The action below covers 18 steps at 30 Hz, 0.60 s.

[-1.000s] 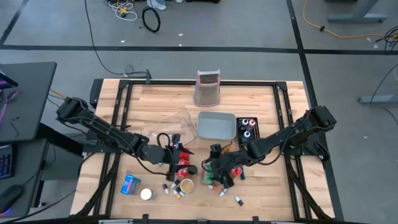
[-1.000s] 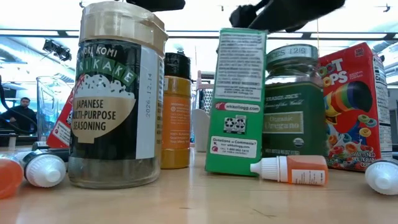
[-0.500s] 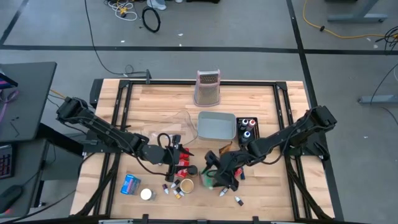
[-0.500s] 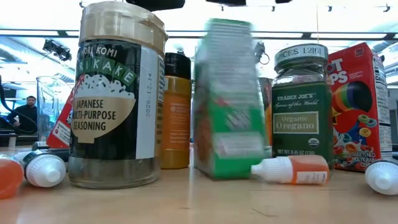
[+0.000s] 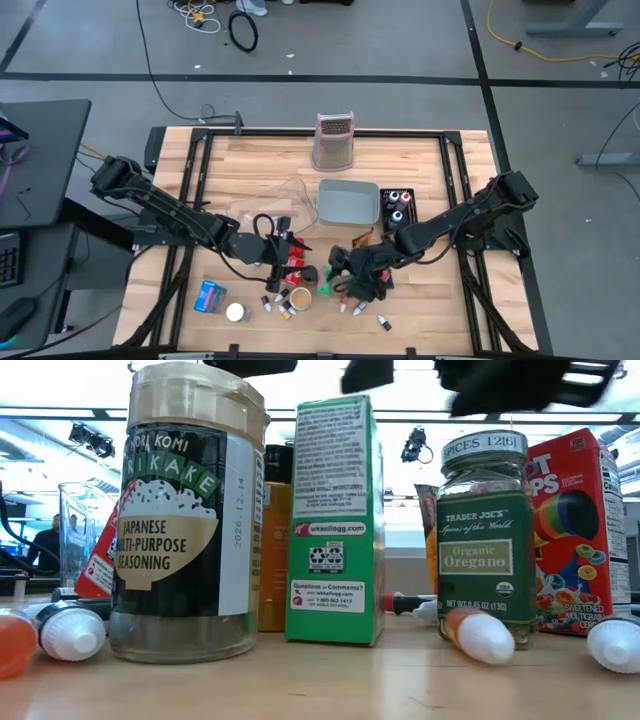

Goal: Pick & Place Kitchen Items
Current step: Put the green cereal box into the gray bin

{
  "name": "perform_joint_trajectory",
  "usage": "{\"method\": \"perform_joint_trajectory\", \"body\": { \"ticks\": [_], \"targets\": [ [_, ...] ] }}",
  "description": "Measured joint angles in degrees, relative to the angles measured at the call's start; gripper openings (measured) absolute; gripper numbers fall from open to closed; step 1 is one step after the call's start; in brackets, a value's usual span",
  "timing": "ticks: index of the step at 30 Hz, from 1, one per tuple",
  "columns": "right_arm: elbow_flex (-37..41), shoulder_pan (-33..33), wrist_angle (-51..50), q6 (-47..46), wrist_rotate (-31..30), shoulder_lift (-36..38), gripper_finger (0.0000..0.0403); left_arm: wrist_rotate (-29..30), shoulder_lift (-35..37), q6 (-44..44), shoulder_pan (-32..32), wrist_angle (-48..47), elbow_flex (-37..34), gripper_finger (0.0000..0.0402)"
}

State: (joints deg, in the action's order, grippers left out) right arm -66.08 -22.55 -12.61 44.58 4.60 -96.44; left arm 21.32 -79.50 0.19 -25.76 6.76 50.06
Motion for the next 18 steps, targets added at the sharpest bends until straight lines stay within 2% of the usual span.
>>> {"method": "perform_joint_trajectory", "body": {
  "ticks": [8, 18],
  "targets": [
    [-0.07, 2.74, 5.53, -2.78, 10.56, -1.35, 0.0348, 0.0, 0.0, 0.0, 0.02, 0.2, 0.0, 0.0224],
    [-0.02, 4.95, 9.88, -5.1, 10.51, -5.68, 0.0348, 0.02, 0.0, 0.0, 0.02, 0.06, 0.02, 0.0224]
  ]
}}
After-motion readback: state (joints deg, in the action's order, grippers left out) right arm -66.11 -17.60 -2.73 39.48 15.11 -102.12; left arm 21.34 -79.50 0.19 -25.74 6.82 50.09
